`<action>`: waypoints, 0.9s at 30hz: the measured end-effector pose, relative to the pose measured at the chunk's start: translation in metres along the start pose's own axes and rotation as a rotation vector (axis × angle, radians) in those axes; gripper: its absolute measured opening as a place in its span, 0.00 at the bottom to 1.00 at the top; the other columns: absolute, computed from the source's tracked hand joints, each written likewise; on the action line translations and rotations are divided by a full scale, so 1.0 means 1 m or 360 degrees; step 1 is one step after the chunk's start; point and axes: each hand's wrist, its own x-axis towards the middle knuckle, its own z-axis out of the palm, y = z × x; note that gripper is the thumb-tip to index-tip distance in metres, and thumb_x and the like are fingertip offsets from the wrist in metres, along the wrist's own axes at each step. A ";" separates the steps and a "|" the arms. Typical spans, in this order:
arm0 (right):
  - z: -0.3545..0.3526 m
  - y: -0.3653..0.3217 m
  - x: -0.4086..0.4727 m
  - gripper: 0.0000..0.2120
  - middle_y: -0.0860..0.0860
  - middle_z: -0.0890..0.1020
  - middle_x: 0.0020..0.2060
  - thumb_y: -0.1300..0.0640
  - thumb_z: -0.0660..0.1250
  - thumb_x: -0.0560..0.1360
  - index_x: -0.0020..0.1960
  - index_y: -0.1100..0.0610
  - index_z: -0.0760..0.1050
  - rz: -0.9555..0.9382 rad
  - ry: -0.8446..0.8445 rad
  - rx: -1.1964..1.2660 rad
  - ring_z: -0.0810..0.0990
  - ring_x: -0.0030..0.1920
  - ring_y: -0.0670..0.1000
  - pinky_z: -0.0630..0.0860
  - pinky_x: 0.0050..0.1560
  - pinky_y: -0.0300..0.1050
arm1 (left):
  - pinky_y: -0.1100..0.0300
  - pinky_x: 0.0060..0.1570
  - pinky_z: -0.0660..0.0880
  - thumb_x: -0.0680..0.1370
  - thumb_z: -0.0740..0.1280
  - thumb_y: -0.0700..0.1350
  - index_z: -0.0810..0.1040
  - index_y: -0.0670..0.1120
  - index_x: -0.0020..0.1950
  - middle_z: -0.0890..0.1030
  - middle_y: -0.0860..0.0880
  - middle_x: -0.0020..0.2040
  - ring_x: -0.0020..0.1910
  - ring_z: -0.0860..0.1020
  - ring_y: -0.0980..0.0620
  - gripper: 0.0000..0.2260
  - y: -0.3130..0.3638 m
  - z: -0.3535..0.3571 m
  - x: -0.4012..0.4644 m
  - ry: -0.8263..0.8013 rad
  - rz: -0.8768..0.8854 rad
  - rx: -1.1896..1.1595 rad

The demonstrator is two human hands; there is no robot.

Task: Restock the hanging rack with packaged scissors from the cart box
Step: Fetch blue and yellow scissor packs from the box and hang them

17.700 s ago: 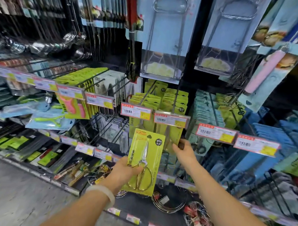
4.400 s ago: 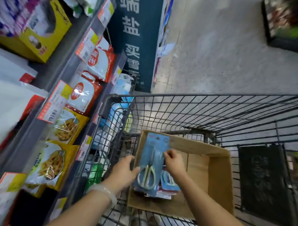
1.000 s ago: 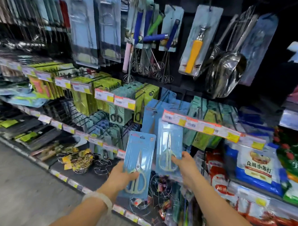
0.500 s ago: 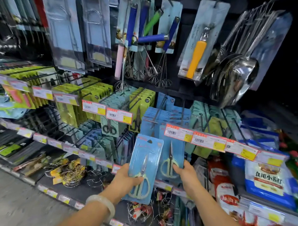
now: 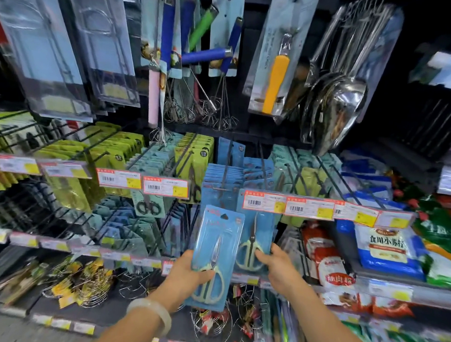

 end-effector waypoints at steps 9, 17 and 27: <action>-0.008 0.002 0.000 0.07 0.57 0.83 0.49 0.67 0.64 0.76 0.53 0.63 0.73 -0.0095 0.0063 0.0084 0.82 0.49 0.56 0.78 0.52 0.51 | 0.54 0.50 0.79 0.74 0.70 0.36 0.73 0.47 0.54 0.83 0.48 0.50 0.48 0.82 0.51 0.12 0.001 0.005 0.004 -0.0063 -0.0002 -0.0030; -0.011 -0.009 -0.002 0.11 0.51 0.76 0.55 0.56 0.64 0.78 0.59 0.56 0.69 -0.0111 0.0161 -0.0239 0.74 0.57 0.54 0.67 0.65 0.53 | 0.49 0.55 0.78 0.74 0.70 0.36 0.73 0.48 0.53 0.82 0.49 0.50 0.49 0.82 0.50 0.13 0.005 0.013 0.005 -0.0065 0.0019 0.0005; 0.002 0.005 -0.026 0.09 0.54 0.83 0.46 0.56 0.68 0.75 0.53 0.58 0.73 -0.0166 -0.0113 -0.0361 0.83 0.44 0.50 0.82 0.47 0.45 | 0.51 0.55 0.78 0.76 0.68 0.38 0.73 0.50 0.54 0.82 0.49 0.51 0.51 0.81 0.50 0.10 -0.004 0.043 0.012 -0.0126 0.0059 0.0036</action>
